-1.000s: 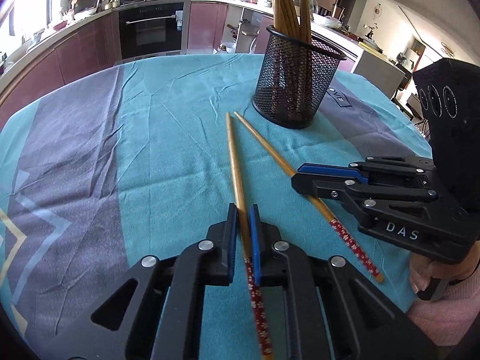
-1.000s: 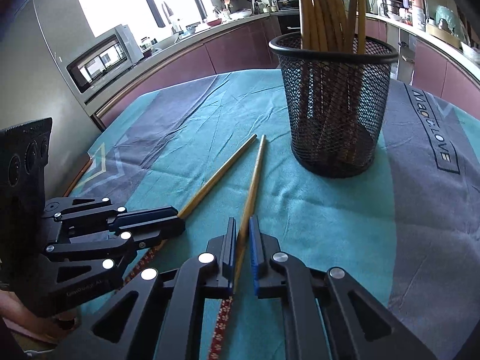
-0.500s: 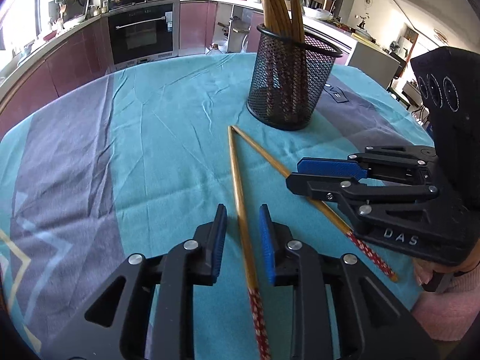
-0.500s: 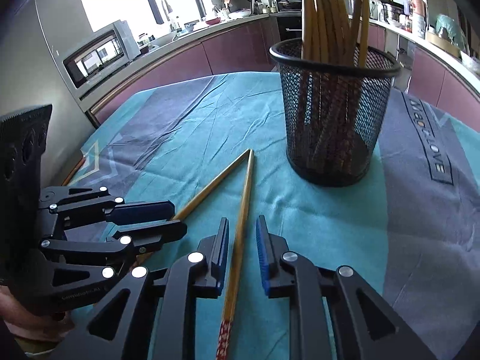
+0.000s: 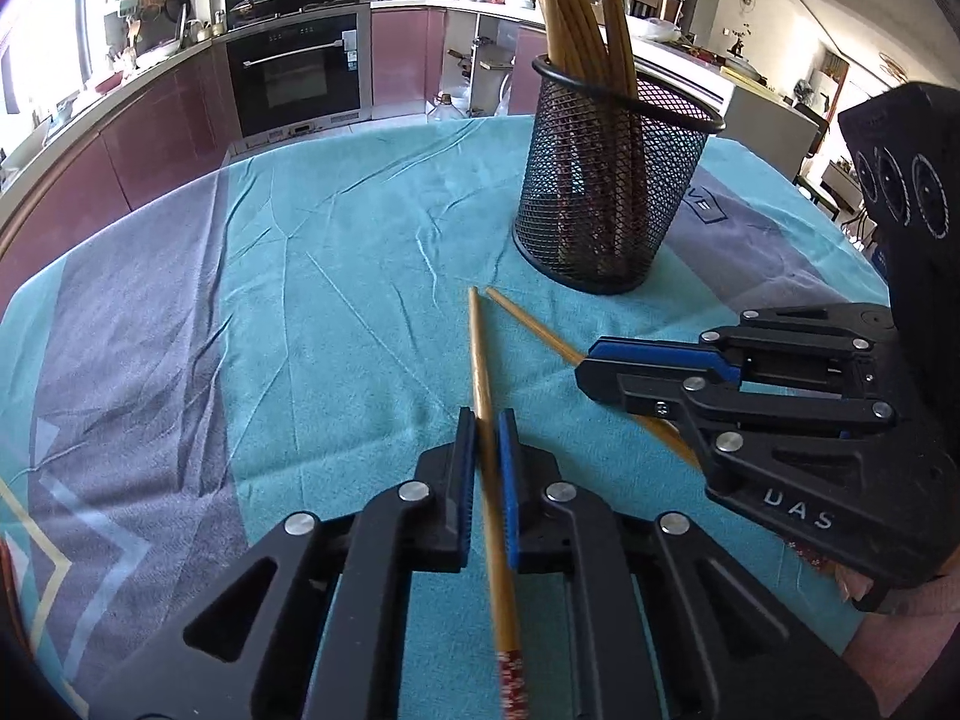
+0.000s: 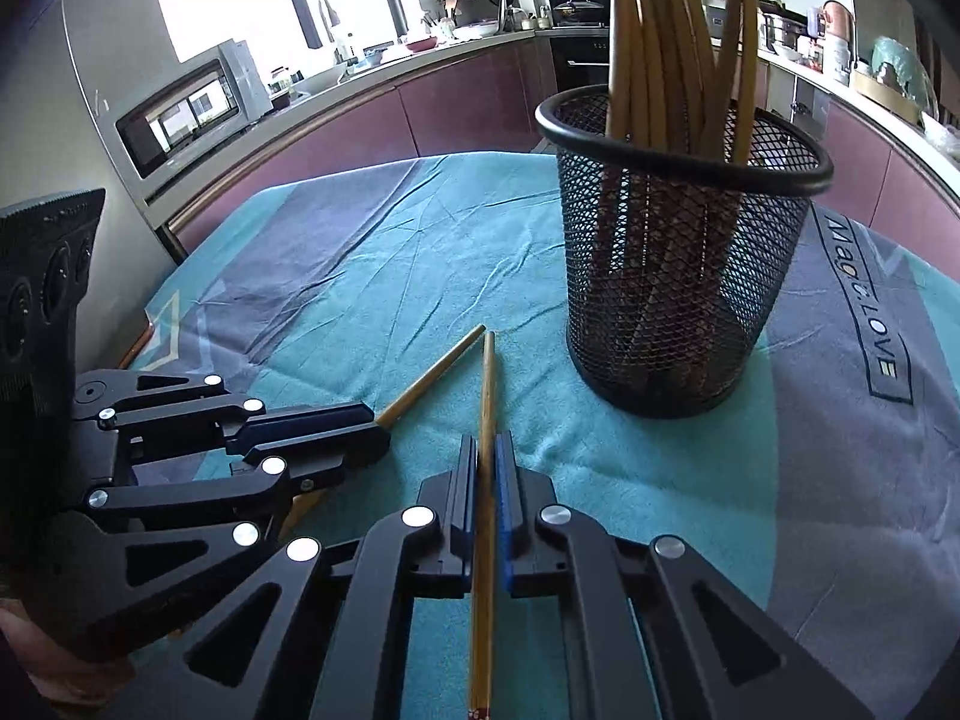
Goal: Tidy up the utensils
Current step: 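Close the left tool on a chopstick while the right tool grasps the other chopstick, then lift the left tool's chopstick upright while the right tool raises its chopstick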
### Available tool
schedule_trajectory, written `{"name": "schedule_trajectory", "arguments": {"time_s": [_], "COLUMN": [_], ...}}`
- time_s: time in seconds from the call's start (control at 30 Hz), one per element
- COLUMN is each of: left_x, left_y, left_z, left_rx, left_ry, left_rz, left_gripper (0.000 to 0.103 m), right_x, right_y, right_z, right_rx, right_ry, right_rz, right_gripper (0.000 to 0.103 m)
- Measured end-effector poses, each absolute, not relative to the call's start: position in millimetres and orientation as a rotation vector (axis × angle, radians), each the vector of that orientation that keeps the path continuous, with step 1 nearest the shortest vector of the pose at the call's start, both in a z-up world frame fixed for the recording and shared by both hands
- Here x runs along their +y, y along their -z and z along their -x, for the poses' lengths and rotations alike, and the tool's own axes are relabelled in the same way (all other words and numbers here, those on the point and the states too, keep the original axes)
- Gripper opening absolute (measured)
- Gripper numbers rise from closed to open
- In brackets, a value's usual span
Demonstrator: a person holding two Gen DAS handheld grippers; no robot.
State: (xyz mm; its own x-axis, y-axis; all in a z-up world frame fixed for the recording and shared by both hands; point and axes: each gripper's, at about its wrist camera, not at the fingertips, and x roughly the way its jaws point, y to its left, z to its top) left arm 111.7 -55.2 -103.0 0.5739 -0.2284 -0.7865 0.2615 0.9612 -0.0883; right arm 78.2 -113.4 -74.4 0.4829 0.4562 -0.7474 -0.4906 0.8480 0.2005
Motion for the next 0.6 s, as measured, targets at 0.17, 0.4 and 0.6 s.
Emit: {"name": "schedule_trajectory", "arguments": {"time_s": [0.17,0.4,0.6], "left_x": [-52.2,-46.7,-45.6], "left_y": [102.4,91.6,79.0], "left_z": [-108.6,-103.2,-99.7], "left_rx": [0.912,0.884,0.858], "left_ry": [0.289,0.304,0.324], "left_rz": [-0.016,0.012,0.031], "left_gripper": [0.007,0.007,0.007], "right_x": [-123.5,-137.0,-144.3], "right_y": [68.7,56.9,46.2], "right_z": [-75.7,-67.4,-62.0], "right_rx": [0.885,0.856,0.827], "right_ry": [-0.599,-0.642,-0.663], "right_rz": [-0.006,-0.073,-0.104], "right_gripper": [0.005,0.005,0.005]}}
